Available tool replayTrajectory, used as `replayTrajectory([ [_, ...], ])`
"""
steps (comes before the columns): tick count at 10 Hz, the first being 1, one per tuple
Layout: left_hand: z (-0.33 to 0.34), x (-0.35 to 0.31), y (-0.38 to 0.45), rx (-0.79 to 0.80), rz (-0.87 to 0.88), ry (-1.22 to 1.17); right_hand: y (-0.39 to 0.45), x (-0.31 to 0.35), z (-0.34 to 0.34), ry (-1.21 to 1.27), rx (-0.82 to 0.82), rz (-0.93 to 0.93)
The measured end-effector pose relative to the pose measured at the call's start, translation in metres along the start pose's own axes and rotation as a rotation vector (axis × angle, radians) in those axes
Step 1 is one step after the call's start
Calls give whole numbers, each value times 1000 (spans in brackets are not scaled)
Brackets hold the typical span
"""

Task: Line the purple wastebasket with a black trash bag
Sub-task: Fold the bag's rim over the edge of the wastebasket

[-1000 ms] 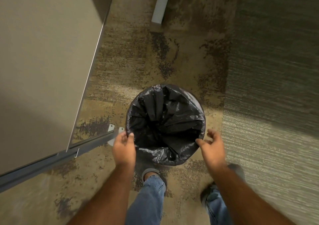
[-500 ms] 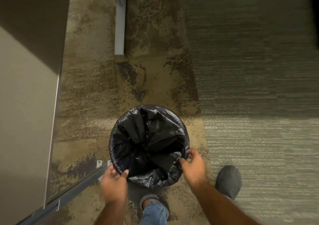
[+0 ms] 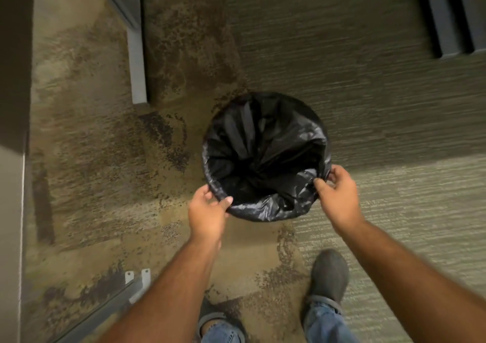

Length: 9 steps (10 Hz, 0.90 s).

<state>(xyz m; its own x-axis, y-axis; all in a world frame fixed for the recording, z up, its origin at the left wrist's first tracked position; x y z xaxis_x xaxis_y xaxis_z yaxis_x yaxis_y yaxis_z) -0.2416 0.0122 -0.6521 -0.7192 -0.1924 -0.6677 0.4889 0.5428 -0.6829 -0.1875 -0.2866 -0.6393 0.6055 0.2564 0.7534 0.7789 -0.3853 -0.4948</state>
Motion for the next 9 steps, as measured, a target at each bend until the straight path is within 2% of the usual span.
replayTrajectory([
  [1, 47, -24, 14, 61, 39, 45, 36, 2, -17, 34, -66, 18],
  [2, 101, -50, 26, 52, 110, 115, 82, 5, -35, -1, -99, 34],
  [3, 121, -64, 31, 16, 184, 223, 106, 9, -38, -35, -72, 49],
  [4, 138, -70, 41, -5, 199, 363, 131, 6, -42, -222, -56, 76],
  [5, 139, -67, 41, 19, 176, 410, 137, 3, -43, -264, -32, 114],
  [6, 130, -68, 19, 102, 216, 435, 126, 5, -48, -204, 11, 156],
  [7, 122, -70, -2, 136, 267, 494, 109, 8, -59, -248, 37, 150],
  [9, 90, -101, -80, 181, 489, 614, 29, 36, -93, -236, 111, 86],
])
Point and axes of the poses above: each hand's wrist, its own y-axis towards the middle knuckle, its own z-axis out of the palm, x = y × z, the point moved 4 cm from there along y, towards the middle knuckle, and after that the axes turned 4 degrees about -x, right-handed, at the moved point
